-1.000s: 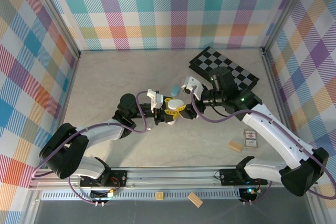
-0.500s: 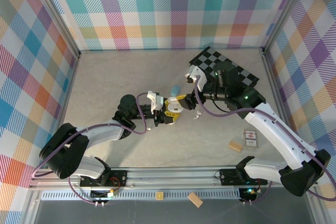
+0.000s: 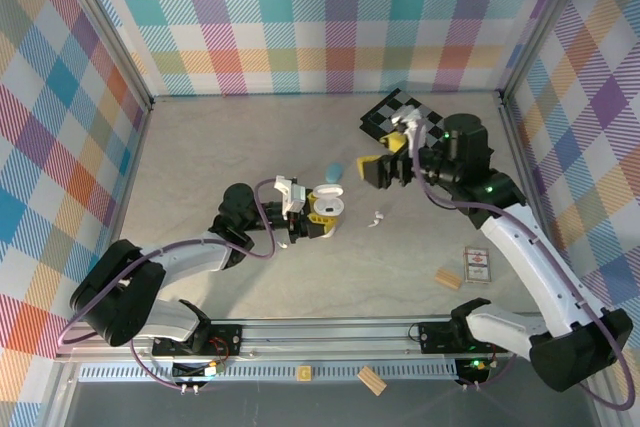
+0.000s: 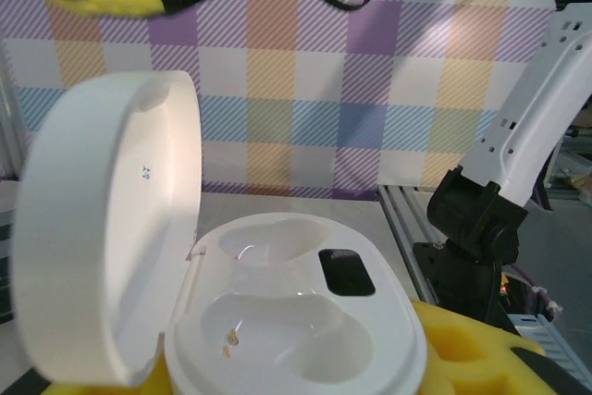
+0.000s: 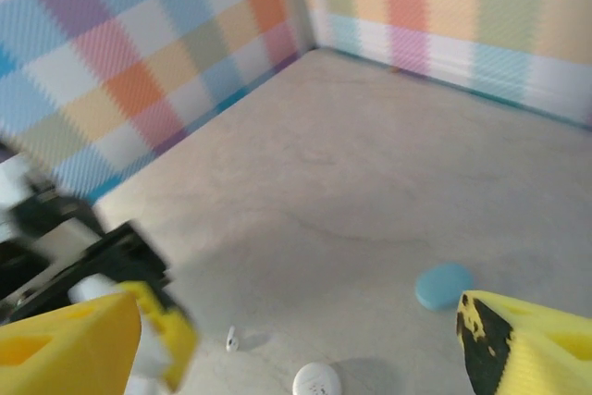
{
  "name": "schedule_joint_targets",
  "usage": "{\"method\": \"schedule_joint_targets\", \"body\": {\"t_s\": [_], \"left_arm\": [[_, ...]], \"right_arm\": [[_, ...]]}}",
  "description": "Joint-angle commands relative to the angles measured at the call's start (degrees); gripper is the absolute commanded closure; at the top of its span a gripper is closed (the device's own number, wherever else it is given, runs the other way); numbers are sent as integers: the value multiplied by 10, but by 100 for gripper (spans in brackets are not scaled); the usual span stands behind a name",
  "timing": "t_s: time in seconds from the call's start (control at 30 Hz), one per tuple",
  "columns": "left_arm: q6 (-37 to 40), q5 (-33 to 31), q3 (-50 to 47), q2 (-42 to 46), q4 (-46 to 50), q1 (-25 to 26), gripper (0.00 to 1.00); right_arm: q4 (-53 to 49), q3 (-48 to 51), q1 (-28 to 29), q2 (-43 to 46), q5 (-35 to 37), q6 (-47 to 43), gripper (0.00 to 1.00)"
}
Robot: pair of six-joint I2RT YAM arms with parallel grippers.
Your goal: Insert wireless bluetooth earbuds into charging case
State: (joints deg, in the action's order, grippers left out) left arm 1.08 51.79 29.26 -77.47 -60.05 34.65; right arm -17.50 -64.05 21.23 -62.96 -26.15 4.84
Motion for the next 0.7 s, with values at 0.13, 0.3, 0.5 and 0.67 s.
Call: {"method": "schedule_joint_targets", "body": {"t_s": [0.13, 0.3, 0.5, 0.67], "left_arm": [[12, 1, -17, 38, -11, -11, 73], [13, -2, -20, 44, -3, -14, 73], [11, -1, -19, 43, -2, -15, 73], [13, -2, -16, 40, 5, -15, 73]], "right_arm": [[-22, 45, -82, -82, 31, 226, 17], [-34, 64, -89, -154, 6, 253, 17], [-30, 68, -90, -235, 27, 248, 18], [-5, 42, -90, -308, 55, 249, 22]]}}
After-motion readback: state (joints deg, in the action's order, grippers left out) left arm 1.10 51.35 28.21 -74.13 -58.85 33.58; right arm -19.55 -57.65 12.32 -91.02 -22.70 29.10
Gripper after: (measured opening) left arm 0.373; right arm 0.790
